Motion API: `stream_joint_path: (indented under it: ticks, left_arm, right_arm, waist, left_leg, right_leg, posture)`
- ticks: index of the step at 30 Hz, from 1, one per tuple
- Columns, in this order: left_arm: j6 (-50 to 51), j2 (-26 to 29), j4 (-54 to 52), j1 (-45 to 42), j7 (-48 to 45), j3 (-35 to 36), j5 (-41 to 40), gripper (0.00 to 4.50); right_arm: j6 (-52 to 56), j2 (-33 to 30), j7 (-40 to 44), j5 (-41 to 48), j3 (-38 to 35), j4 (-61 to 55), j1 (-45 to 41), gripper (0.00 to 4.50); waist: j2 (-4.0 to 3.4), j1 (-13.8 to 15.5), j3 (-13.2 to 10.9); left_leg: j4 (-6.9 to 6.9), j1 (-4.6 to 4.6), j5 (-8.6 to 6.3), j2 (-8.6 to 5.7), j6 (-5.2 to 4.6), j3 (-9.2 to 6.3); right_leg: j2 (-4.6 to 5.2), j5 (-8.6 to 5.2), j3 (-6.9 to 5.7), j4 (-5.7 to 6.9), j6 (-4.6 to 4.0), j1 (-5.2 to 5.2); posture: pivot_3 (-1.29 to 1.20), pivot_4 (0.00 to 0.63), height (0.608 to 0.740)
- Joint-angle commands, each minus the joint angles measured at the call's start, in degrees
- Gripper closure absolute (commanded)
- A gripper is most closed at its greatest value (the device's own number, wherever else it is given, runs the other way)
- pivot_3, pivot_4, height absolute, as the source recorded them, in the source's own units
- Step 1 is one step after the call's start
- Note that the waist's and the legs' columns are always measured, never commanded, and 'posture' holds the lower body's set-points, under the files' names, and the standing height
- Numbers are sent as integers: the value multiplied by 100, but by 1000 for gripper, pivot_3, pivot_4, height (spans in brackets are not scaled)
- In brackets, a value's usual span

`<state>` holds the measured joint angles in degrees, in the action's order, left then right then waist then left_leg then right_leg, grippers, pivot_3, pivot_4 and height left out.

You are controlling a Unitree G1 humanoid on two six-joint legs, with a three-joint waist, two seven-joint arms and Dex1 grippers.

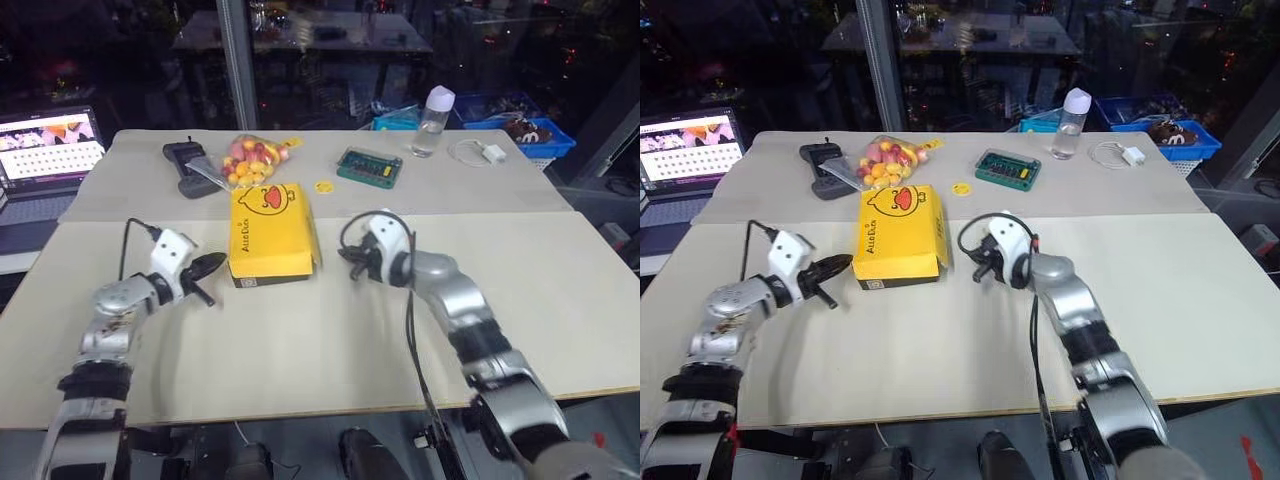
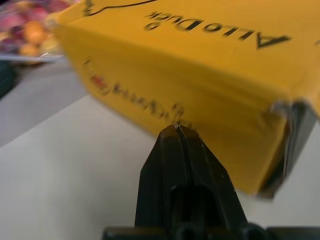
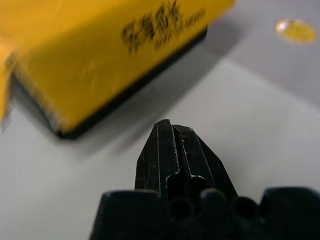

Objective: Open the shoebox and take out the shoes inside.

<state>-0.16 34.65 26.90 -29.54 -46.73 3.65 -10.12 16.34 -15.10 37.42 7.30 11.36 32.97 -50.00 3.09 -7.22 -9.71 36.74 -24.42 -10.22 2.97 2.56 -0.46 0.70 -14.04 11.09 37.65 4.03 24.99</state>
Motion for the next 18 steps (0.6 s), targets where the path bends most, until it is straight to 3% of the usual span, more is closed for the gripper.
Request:
stream_joint_path:
  ticks: [1, 5, 12, 18]
  left_arm:
    - [-260, -96, 71, -261, -105, -116, 111, 4479]
    - [-281, -175, 50, -383, -210, -159, 98, 4479]
    - [-197, -201, -252, -270, -305, -202, 63, 4479]
    - [598, -323, -2039, 633, -391, -397, -271, 4479]
  right_arm:
    - [-837, 274, 141, -280, 41, 990, -500, 4500]
    - [-1193, 653, 375, -383, 73, 1371, -785, 4500]
    - [-1193, 799, 500, -434, 21, 1015, -633, 4500]
    - [-389, 452, 633, -306, 19, -791, 227, 4500]
  waist:
    - [0, 3, 0]
    - [-4, 5, -2]
    - [-9, 5, -5]
    - [-13, 13, -8]
  left_leg:
    - [-1, -3, -1, 0, 0, -6]
    - [2, -39, 0, -2, 0, -53]
    - [8, -48, 3, -4, 3, -102]
    - [10, -55, 5, -4, 4, -111]
  right_leg:
    - [0, 15, -5, 1, -25, 0]
    - [4, 21, -55, 1, -36, 13]
    - [4, 16, -106, 37, -49, 17]
    - [4, 10, -114, 39, -56, 17]
  posture:
    - [0, 150, 703]
    - [0, 150, 703]
    - [0, 150, 703]
    - [0, 150, 703]
